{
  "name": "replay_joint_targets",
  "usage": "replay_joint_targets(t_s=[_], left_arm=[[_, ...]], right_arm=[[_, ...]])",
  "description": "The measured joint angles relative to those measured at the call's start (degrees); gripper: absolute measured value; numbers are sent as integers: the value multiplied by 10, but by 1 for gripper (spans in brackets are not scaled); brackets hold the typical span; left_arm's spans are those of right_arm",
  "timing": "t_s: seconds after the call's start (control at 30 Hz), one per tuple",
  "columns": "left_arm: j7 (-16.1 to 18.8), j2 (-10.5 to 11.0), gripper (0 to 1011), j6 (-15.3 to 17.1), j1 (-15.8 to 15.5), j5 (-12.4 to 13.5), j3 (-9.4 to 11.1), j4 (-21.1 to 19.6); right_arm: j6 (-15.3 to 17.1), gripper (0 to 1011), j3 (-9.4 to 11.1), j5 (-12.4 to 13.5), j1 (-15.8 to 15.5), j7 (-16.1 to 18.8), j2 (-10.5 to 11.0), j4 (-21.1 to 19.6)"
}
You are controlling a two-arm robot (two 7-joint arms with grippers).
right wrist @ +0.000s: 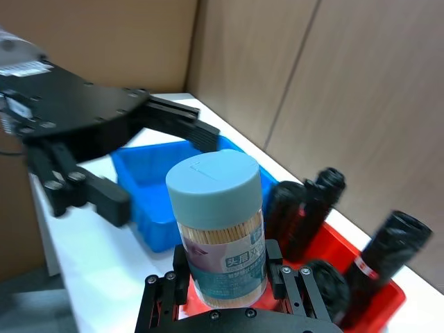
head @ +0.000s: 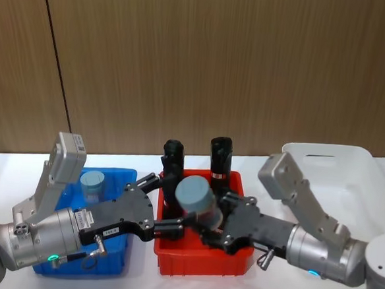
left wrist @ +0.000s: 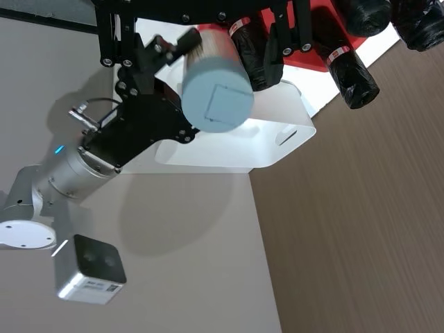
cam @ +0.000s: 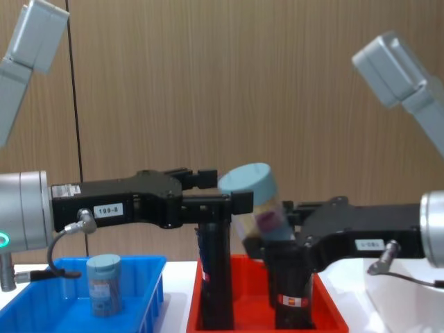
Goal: Pick the cotton swabs from the blue box and place them into the white box.
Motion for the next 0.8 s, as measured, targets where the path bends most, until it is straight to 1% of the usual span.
replay_joint_targets(t_s=[0.47,0.7,0.8], left_arm=[[0,0,1004,0,0,0,0,0],[0,0,1004,0,0,0,0,0],[0,0,1004,0,0,0,0,0]], right_arm=[[-3,642,38,36,3,-54,30,32],[-5,644,62,54,15,-81,45,60],[-5,642,69,57,20,-88,49,70]])
